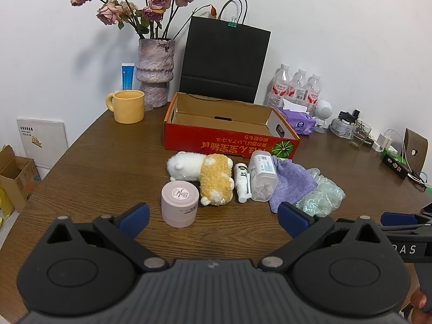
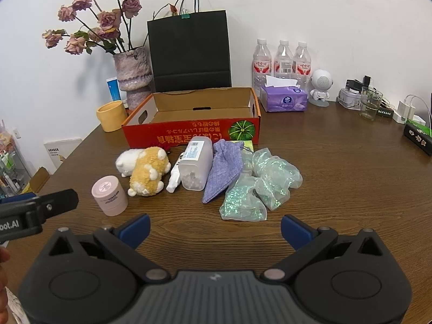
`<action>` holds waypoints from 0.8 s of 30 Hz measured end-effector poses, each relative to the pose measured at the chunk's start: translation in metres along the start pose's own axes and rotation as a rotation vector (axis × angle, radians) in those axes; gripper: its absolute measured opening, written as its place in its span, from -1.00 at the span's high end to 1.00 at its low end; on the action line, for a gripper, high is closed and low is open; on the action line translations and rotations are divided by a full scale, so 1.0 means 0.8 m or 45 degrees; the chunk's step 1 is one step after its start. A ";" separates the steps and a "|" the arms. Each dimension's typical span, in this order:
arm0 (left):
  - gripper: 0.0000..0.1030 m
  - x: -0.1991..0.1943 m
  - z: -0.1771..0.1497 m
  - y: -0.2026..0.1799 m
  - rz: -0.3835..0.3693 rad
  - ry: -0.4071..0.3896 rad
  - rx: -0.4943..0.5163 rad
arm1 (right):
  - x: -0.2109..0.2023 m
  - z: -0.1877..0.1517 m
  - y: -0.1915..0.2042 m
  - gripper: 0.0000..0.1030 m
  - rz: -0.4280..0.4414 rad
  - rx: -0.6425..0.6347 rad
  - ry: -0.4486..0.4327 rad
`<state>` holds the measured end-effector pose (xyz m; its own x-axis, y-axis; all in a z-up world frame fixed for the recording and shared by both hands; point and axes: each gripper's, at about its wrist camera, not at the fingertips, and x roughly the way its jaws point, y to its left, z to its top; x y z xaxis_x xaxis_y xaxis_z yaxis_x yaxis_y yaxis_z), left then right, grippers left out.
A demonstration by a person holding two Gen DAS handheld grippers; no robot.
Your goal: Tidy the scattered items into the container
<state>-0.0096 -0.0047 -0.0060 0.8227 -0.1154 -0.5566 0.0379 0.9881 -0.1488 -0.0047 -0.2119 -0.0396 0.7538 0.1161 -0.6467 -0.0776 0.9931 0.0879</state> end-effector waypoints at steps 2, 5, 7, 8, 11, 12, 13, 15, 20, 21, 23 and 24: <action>-1.00 0.000 0.000 0.000 -0.001 -0.001 0.001 | 0.000 0.000 0.000 -1.00 0.000 0.000 -0.001; -1.00 -0.001 0.000 0.000 -0.001 -0.003 0.003 | -0.002 0.000 -0.001 -1.00 0.003 0.004 -0.005; -1.00 -0.001 0.000 0.000 -0.001 -0.004 0.003 | -0.003 0.000 -0.002 -1.00 0.005 0.007 -0.007; -1.00 -0.001 0.000 0.000 -0.001 -0.004 0.003 | -0.003 0.000 -0.002 -1.00 0.005 0.008 -0.007; -1.00 -0.001 0.000 -0.001 -0.002 -0.004 0.005 | -0.004 -0.001 -0.002 -1.00 0.005 0.008 -0.010; -1.00 -0.001 0.000 -0.001 -0.003 -0.004 0.007 | -0.004 -0.001 -0.002 -1.00 0.005 0.008 -0.011; -1.00 -0.002 0.000 -0.001 -0.004 -0.004 0.008 | -0.005 -0.001 -0.002 -1.00 0.005 0.009 -0.011; -1.00 -0.002 0.000 -0.001 -0.005 -0.005 0.010 | -0.004 0.000 -0.002 -1.00 0.005 0.010 -0.011; -1.00 -0.001 0.000 -0.002 -0.006 -0.004 0.011 | -0.005 0.000 -0.002 -1.00 0.002 0.007 -0.011; -1.00 -0.001 0.000 -0.001 -0.006 -0.004 0.011 | -0.005 0.000 -0.002 -1.00 0.002 0.006 -0.011; -1.00 -0.002 0.000 -0.001 -0.006 -0.005 0.011 | -0.005 0.000 -0.002 -1.00 0.005 0.005 -0.012; -1.00 -0.002 0.000 -0.001 -0.005 -0.005 0.011 | -0.005 0.000 -0.002 -1.00 0.006 0.004 -0.012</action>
<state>-0.0109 -0.0055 -0.0053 0.8247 -0.1191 -0.5528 0.0463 0.9885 -0.1439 -0.0075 -0.2138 -0.0377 0.7595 0.1210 -0.6391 -0.0795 0.9925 0.0934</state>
